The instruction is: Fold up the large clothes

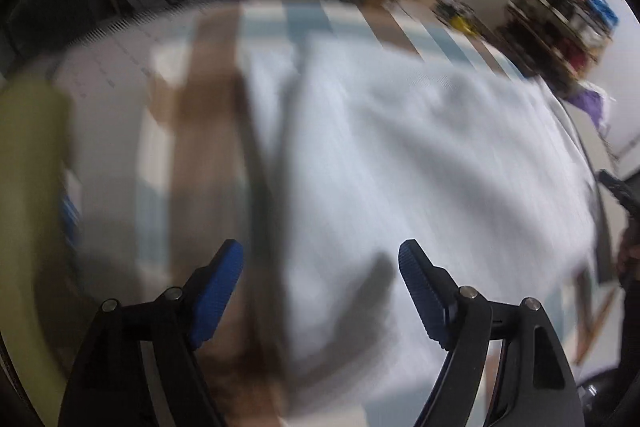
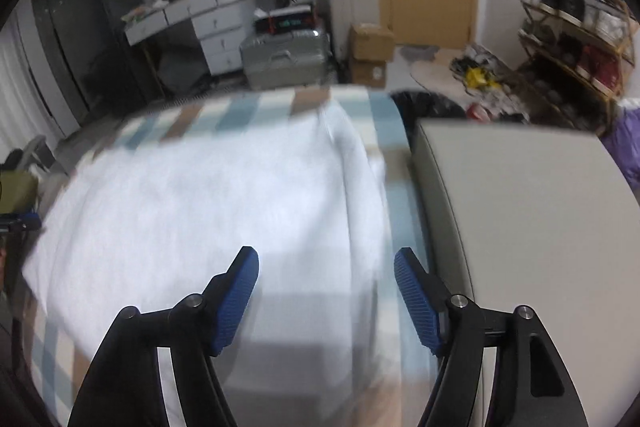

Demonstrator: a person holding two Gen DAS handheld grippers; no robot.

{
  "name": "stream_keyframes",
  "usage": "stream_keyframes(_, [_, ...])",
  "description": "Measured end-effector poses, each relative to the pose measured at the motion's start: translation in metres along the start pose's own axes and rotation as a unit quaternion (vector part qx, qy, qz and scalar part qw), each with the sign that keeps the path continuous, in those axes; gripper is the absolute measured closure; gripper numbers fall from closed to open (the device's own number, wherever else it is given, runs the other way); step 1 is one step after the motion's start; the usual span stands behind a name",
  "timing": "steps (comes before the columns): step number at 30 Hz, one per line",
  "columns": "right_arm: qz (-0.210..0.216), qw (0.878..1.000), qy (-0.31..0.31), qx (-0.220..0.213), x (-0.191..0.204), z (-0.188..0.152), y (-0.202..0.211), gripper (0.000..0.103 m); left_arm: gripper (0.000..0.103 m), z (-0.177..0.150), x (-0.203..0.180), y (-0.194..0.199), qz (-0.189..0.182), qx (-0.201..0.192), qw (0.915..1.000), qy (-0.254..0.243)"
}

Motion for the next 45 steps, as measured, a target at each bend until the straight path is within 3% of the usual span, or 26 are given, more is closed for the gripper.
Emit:
stream_keyframes(3, [0.035, 0.999, -0.020, 0.027, 0.010, -0.037, -0.001, 0.032, 0.027, -0.029, -0.018, -0.014, -0.039, 0.038, 0.9984, -0.017])
stream_keyframes(5, [0.066, 0.997, -0.012, 0.045, 0.026, -0.051, -0.006, 0.034, 0.053, -0.036, -0.022, -0.022, -0.003, 0.032, 0.9983, -0.049])
stream_keyframes(6, [0.065, 0.997, -0.005, 0.036, 0.031, -0.052, -0.006, 0.053, 0.058, -0.035, -0.021, -0.022, 0.011, 0.023, 0.9985, -0.049])
stream_keyframes(8, [0.071, 0.997, -0.005, 0.020, 0.037, -0.048, -0.005, 0.089, 0.085, -0.031, -0.019, -0.014, 0.014, 0.010, 0.9991, -0.039])
stream_keyframes(11, [0.082, 0.996, -0.039, 0.025, 0.034, -0.053, 0.003, 0.092, 0.093, -0.042, -0.012, -0.003, -0.008, 0.035, 0.9993, 0.007])
stream_keyframes(13, [0.069, 0.997, -0.015, 0.030, 0.037, -0.062, 0.012, 0.093, 0.093, -0.065, -0.017, 0.002, 0.003, 0.052, 0.9985, -0.016])
stream_keyframes(16, [0.051, 0.997, 0.045, 0.040, 0.051, -0.091, 0.042, 0.093, 0.093, -0.104, -0.022, 0.017, 0.030, 0.054, 0.9965, -0.056])
stream_keyframes(19, [0.017, 0.988, 0.140, 0.059, 0.072, -0.129, 0.073, 0.093, 0.093, -0.140, -0.017, 0.035, 0.009, 0.050, 0.9975, -0.049])
stream_keyframes(21, [-0.019, 0.982, 0.179, 0.058, 0.078, -0.142, 0.094, 0.088, 0.091, -0.158, -0.009, 0.046, -0.033, 0.050, 0.9981, -0.017])
stream_keyframes(23, [-0.044, 0.982, 0.180, 0.039, 0.077, -0.140, 0.117, 0.086, 0.085, -0.166, 0.006, 0.062, -0.033, 0.036, 0.9987, 0.018])
stream_keyframes(24, [-0.059, 0.984, 0.169, 0.014, 0.076, -0.131, 0.136, 0.081, 0.083, -0.166, 0.013, 0.073, -0.010, 0.018, 0.9995, 0.022])
stream_keyframes(25, [-0.072, 0.985, 0.160, -0.005, 0.077, -0.125, 0.148, 0.079, 0.082, -0.164, 0.023, 0.089, 0.037, -0.012, 0.9989, 0.024])
stream_keyframes(27, [-0.087, 0.983, 0.133, -0.090, 0.088, -0.099, 0.196, 0.074, 0.082, -0.157, 0.040, 0.123, 0.147, -0.077, 0.9859, 0.024])
stream_keyframes(28, [-0.075, 0.982, 0.123, -0.122, 0.098, -0.089, 0.215, 0.073, 0.082, -0.150, 0.042, 0.142, 0.183, -0.111, 0.9766, 0.026])
stream_keyframes(30, [-0.038, 0.979, 0.091, -0.180, 0.118, -0.069, 0.247, 0.058, 0.080, -0.139, 0.023, 0.168, 0.171, -0.156, 0.9724, 0.026])
stream_keyframes(31, [0.008, 0.977, 0.079, -0.196, 0.135, -0.064, 0.256, 0.050, 0.069, -0.136, 0.009, 0.172, 0.154, -0.166, 0.9739, 0.013])
stream_keyframes(32, [0.058, 0.975, 0.074, -0.200, 0.153, -0.062, 0.260, 0.036, 0.045, -0.131, -0.007, 0.174, 0.133, -0.176, 0.9753, -0.006])
stream_keyframes(34, [0.117, 0.971, 0.082, -0.191, 0.194, -0.056, 0.249, 0.035, 0.019, -0.132, -0.044, 0.173, 0.094, -0.206, 0.9729, -0.048])
stream_keyframes(36, [0.144, 0.969, 0.100, -0.174, 0.229, -0.059, 0.228, 0.035, 0.019, -0.137, -0.063, 0.154, 0.093, -0.217, 0.9679, -0.086])
stream_keyframes(37, [0.165, 0.968, 0.113, -0.152, 0.250, -0.063, 0.209, 0.035, 0.019, -0.140, -0.073, 0.136, 0.101, -0.202, 0.9683, -0.107])
stream_keyframes(38, [0.185, 0.967, 0.132, -0.116, 0.275, -0.070, 0.178, 0.052, 0.019, -0.143, -0.075, 0.119, 0.106, -0.182, 0.9703, -0.120])
stream_keyframes(39, [0.202, 0.966, 0.140, -0.084, 0.284, -0.080, 0.158, 0.091, 0.019, -0.144, -0.072, 0.103, 0.107, -0.164, 0.9731, -0.121])
stream_keyframes(40, [0.208, 0.967, 0.135, -0.056, 0.283, -0.097, 0.139, 0.103, 0.019, -0.147, -0.065, 0.090, 0.100, -0.149, 0.9767, -0.118])
stream_keyframes(42, [0.170, 0.978, 0.120, 0.010, 0.283, -0.113, 0.079, 0.102, 0.019, -0.150, -0.051, 0.055, 0.075, -0.102, 0.9886, -0.081])
stream_keyframes(43, [0.162, 0.979, 0.122, 0.018, 0.286, -0.118, 0.068, 0.103, 0.018, -0.152, -0.053, 0.051, 0.065, -0.097, 0.9910, -0.066])
stream_keyframes(45, [0.188, 0.978, 0.090, 0.008, 0.281, -0.114, 0.056, 0.103, 0.017, -0.152, -0.047, 0.047, 0.035, -0.114, 0.9918, -0.046])
Point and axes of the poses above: each gripper's, at about its wrist camera, not at the fingertips, and y roughly against the way its jaws point, x to its left, z to its top, the point moved 9 cm from there along -y, roughly the way its jaws point, and after that the axes turned 3 degrees about y, right-handed, at the moved point
